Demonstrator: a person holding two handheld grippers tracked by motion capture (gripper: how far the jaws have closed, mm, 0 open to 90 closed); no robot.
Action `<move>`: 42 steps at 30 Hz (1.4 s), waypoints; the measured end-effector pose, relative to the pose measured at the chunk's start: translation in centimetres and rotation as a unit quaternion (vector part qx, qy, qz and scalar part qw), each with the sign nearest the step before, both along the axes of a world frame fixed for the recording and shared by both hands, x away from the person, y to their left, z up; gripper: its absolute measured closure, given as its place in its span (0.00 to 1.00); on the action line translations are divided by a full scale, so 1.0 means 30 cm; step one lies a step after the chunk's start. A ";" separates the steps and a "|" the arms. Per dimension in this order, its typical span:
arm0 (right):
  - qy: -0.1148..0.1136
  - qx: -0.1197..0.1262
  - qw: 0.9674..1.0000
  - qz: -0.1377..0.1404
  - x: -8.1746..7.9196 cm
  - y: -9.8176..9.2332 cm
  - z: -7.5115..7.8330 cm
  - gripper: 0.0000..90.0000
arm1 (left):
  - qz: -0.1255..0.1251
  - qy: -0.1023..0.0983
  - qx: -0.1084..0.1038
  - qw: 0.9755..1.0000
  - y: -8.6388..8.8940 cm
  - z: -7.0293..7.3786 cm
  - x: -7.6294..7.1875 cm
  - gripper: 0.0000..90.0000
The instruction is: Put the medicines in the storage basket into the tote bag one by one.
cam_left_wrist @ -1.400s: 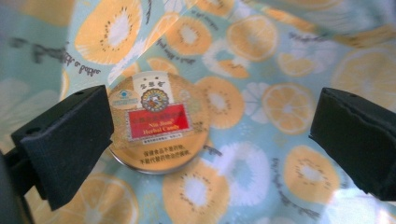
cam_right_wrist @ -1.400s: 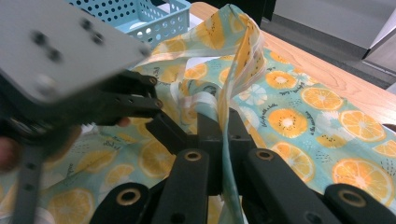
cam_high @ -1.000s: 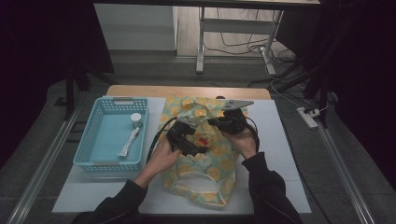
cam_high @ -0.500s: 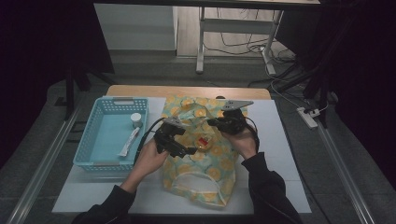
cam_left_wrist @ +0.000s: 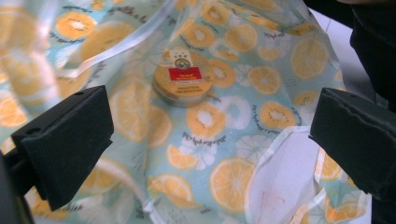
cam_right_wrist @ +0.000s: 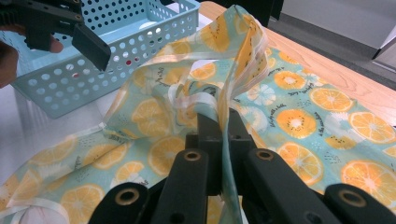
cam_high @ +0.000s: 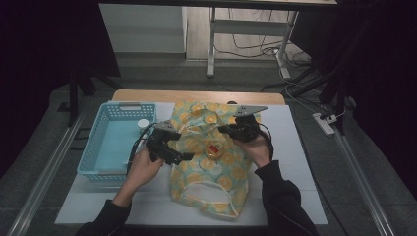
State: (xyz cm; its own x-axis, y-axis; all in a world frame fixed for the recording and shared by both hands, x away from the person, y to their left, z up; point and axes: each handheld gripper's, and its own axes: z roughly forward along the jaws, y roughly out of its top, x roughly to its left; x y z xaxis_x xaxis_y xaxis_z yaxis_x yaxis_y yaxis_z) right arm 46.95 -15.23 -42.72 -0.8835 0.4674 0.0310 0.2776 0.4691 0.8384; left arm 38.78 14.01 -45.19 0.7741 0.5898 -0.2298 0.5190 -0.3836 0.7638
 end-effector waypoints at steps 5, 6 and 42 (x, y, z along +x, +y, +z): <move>-0.001 0.000 1.000 0.002 -0.004 0.002 0.004 0.99 | 0.018 0.001 0.003 1.000 0.041 0.004 -0.013 0.00; -0.002 0.000 1.000 0.002 -0.004 0.002 0.005 0.99 | 0.022 0.000 0.003 1.000 0.048 0.007 -0.016 0.00; -0.006 0.002 1.000 0.001 -0.009 -0.003 0.010 0.99 | 0.172 -0.001 0.089 0.981 0.326 0.007 -0.024 0.01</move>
State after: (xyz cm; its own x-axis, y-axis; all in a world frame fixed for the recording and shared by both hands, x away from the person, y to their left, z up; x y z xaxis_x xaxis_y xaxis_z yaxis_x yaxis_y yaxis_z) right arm 46.69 -15.33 -42.43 -0.8846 0.4658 0.0217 0.2661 0.4661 0.8437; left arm 38.06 23.81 -44.98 0.5224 0.8469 -0.0989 0.6404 -0.3131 0.7013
